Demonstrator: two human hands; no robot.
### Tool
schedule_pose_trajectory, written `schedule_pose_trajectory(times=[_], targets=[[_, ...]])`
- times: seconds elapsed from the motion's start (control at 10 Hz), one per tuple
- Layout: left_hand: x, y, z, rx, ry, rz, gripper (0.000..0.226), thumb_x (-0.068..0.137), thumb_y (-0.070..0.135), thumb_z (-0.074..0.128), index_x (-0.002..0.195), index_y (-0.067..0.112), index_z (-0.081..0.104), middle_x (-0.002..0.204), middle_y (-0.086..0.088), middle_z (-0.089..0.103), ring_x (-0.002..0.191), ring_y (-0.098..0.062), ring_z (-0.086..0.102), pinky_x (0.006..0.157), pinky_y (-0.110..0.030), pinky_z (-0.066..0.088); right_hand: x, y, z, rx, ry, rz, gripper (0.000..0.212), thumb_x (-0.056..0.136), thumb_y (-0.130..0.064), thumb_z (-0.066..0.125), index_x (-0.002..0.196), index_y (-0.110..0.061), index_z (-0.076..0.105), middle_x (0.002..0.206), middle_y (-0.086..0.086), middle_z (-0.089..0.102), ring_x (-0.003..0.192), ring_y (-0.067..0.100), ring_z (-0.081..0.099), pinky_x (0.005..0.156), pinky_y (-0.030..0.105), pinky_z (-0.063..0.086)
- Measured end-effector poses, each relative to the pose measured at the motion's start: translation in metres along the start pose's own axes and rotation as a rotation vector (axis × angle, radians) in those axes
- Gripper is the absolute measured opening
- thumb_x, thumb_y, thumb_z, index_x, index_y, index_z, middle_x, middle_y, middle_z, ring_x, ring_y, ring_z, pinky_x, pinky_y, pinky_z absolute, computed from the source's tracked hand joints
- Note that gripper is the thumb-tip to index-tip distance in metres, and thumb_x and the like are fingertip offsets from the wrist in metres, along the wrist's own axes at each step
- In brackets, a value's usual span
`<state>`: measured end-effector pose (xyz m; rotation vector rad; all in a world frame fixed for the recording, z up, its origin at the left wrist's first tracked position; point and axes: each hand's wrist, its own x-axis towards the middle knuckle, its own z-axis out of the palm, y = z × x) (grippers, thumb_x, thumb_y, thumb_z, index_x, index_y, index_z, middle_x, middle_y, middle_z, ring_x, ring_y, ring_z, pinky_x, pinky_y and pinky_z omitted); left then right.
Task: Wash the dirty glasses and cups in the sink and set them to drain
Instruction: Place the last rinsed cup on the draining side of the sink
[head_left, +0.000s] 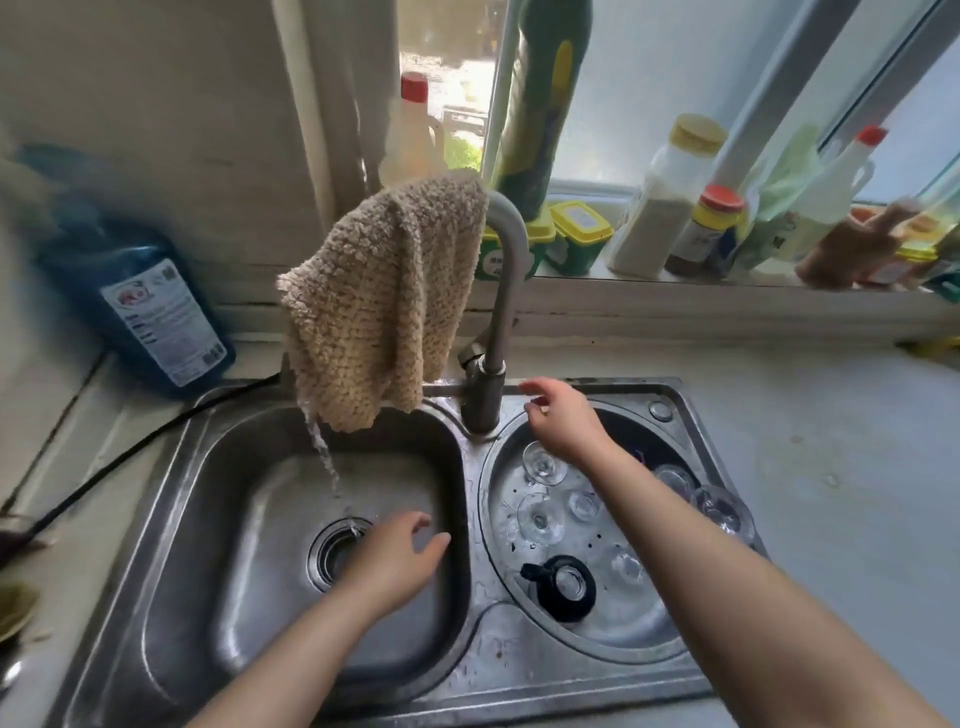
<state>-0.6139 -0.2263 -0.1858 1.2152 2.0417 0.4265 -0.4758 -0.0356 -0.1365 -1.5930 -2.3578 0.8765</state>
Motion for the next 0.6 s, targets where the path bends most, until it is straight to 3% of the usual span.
schedule_pose_trajectory(times=[0.1,0.2,0.4,0.6], targets=[[-0.002,0.000,-0.014,-0.110,0.161,-0.088,0.035,0.091,0.037,0.059,0.120,0.017,0.061,0.117,0.003,0.066,0.109,-0.014,0.060,0.091,-0.022,0.043,0.052,-0.011,-0.004,-0.043,-0.018,-0.002,0.057,0.087,-0.001,0.044,0.142,-0.013,0.038,0.146,0.007,0.041,0.130,0.025,0.044,0.105,0.031,0.036],[-0.011,0.006,-0.008,-0.248,0.280,-0.132,0.018,0.089,0.031,0.064,0.105,0.021,0.064,0.098,0.005,0.068,0.095,-0.013,0.064,0.084,-0.022,0.045,0.093,-0.018,-0.012,-0.093,-0.066,-0.028,0.067,0.082,0.002,0.045,0.146,-0.012,0.029,0.150,0.010,0.034,0.134,0.028,0.039,0.106,0.031,0.034],[-0.029,0.031,0.008,-0.338,0.389,-0.223,0.008,0.090,0.026,0.064,0.097,0.024,0.061,0.090,0.009,0.065,0.087,-0.009,0.062,0.081,-0.021,0.046,0.109,-0.017,-0.015,-0.103,-0.092,-0.115,0.048,0.080,-0.007,0.052,0.128,-0.007,0.047,0.131,0.015,0.051,0.120,0.034,0.050,0.098,0.037,0.043],[-0.049,0.052,0.000,-0.392,0.501,-0.200,0.010,0.089,0.023,0.065,0.099,0.022,0.065,0.089,0.011,0.067,0.087,-0.005,0.063,0.082,-0.018,0.046,0.090,-0.010,-0.026,-0.105,-0.122,-0.156,0.065,0.080,-0.002,0.049,0.143,-0.011,0.034,0.145,0.011,0.040,0.131,0.028,0.043,0.106,0.034,0.038]])
